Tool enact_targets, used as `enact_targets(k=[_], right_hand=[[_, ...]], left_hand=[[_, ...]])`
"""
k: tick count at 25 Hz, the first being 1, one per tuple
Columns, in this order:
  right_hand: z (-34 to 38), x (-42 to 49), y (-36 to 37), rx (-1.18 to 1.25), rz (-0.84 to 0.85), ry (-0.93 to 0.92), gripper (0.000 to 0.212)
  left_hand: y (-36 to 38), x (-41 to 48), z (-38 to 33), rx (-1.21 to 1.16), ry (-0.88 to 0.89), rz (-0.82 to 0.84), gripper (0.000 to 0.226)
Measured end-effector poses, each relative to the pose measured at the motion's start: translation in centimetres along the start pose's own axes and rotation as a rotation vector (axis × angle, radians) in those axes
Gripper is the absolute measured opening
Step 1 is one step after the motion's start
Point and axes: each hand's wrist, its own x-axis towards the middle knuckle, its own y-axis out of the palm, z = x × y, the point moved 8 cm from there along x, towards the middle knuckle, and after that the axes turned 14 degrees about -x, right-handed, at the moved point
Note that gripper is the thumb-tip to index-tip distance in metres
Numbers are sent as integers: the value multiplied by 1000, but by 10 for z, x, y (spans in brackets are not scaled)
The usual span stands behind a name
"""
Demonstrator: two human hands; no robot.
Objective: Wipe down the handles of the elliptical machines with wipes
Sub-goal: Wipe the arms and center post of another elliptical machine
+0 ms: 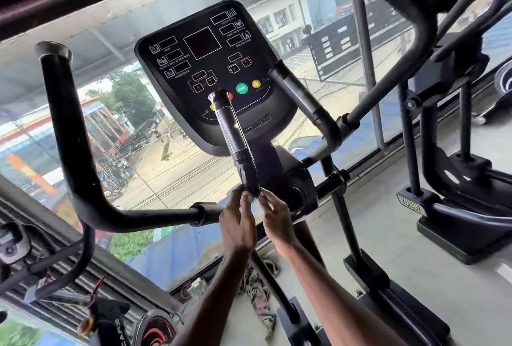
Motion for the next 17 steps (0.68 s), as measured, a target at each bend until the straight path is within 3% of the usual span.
enact_targets(k=[4, 9, 14, 17], right_hand=[[-24, 21, 22, -171, 133, 42, 35], [-51, 39, 42, -374, 131, 100, 40], [-52, 41, 52, -469, 39, 64, 36], [-55, 32, 46, -374, -73, 85, 34]], left_hand=[[1, 0, 3, 24, -4, -2, 34], [0, 3, 12, -3, 21, -53, 48], [0, 4, 15, -2, 55, -30, 45], [0, 6, 18, 6, 57, -12, 28]])
